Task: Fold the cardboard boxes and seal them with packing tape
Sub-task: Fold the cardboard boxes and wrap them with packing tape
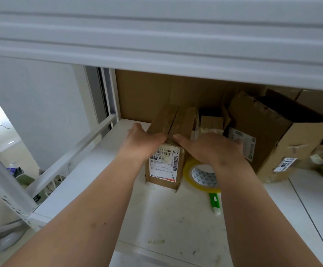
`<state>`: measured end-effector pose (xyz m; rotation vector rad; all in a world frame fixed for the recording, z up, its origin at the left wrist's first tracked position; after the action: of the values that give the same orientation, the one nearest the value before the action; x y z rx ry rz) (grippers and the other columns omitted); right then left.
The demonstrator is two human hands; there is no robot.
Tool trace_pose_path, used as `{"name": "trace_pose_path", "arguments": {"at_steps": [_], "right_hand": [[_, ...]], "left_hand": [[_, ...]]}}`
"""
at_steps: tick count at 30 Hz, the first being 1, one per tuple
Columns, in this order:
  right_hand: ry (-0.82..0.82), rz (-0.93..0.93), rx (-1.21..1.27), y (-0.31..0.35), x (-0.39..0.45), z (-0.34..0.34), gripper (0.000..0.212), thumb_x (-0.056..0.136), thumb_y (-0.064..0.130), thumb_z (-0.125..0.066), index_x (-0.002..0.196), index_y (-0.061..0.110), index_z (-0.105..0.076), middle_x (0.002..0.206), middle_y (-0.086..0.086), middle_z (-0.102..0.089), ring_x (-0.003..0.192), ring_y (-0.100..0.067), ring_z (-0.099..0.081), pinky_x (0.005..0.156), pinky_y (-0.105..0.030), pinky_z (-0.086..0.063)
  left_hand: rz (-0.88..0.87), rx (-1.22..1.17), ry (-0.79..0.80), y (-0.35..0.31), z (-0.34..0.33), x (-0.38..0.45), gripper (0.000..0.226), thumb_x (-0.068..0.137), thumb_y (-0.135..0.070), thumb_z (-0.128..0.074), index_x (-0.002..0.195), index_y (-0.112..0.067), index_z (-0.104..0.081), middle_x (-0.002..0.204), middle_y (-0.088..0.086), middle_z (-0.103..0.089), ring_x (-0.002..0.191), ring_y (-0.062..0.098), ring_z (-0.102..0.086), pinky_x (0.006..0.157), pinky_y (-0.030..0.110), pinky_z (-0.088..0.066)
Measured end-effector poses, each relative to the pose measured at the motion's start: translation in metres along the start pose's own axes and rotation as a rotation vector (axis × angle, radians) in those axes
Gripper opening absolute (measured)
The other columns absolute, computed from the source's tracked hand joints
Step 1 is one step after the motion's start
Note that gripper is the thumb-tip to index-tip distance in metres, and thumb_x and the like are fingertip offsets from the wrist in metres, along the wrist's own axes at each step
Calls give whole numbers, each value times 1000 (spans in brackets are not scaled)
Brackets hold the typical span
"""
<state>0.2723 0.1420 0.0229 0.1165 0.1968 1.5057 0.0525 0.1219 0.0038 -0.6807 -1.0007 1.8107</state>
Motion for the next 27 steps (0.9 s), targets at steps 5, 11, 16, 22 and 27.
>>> {"name": "trace_pose_path", "arguments": {"at_steps": [5, 11, 16, 22, 27], "right_hand": [[78, 25, 150, 1, 8, -1, 103, 64, 98, -31, 132, 24, -57, 137, -7, -57, 125, -34, -51, 111, -56, -29], [242, 230, 363, -1, -12, -12, 88, 42, 106, -37, 97, 43, -66, 121, 12, -64, 119, -20, -56, 110, -53, -36], [33, 248, 250, 2, -8, -5, 87, 38, 108, -23, 77, 39, -59, 89, 19, -63, 97, -13, -60, 105, -55, -39], [-117, 243, 159, -1, -12, -2, 79, 54, 103, -20, 74, 33, -50, 74, 16, -56, 77, -9, -55, 101, -53, -41], [-138, 222, 76, 5, -18, -1, 79, 66, 99, -21, 85, 30, -55, 81, 10, -60, 88, -18, -61, 103, -52, -37]], "left_hand": [[-83, -59, -61, 3, 16, -5, 44, 82, -54, -69, 81, -10, -62, 78, 8, -69, 73, 25, -66, 61, 37, -52], [-148, -300, 64, 32, 16, -15, 18, 93, -50, -61, 88, -38, -72, 87, -12, -76, 94, 15, -71, 86, 38, -58], [-267, -197, -66, 35, 23, -13, 14, 92, -50, -61, 83, -56, -70, 87, -1, -75, 83, 22, -69, 83, 50, -57], [-497, 52, -280, 17, 19, -34, 56, 98, -47, -33, 138, -16, -57, 97, -7, -62, 83, 13, -58, 65, 2, -38], [-449, 115, -271, 15, -4, -39, 56, 105, -30, -33, 156, -12, -21, 127, 14, -59, 112, 31, -53, 88, 40, -47]]}}
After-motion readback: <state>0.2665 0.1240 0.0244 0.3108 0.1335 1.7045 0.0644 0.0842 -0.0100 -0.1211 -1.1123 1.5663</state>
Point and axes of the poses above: each hand's wrist, its own x-axis towards the middle knuckle, its own z-axis out of the back of the hand, y = z × x, the point moved 10 cm from there along x, towards the middle knuckle
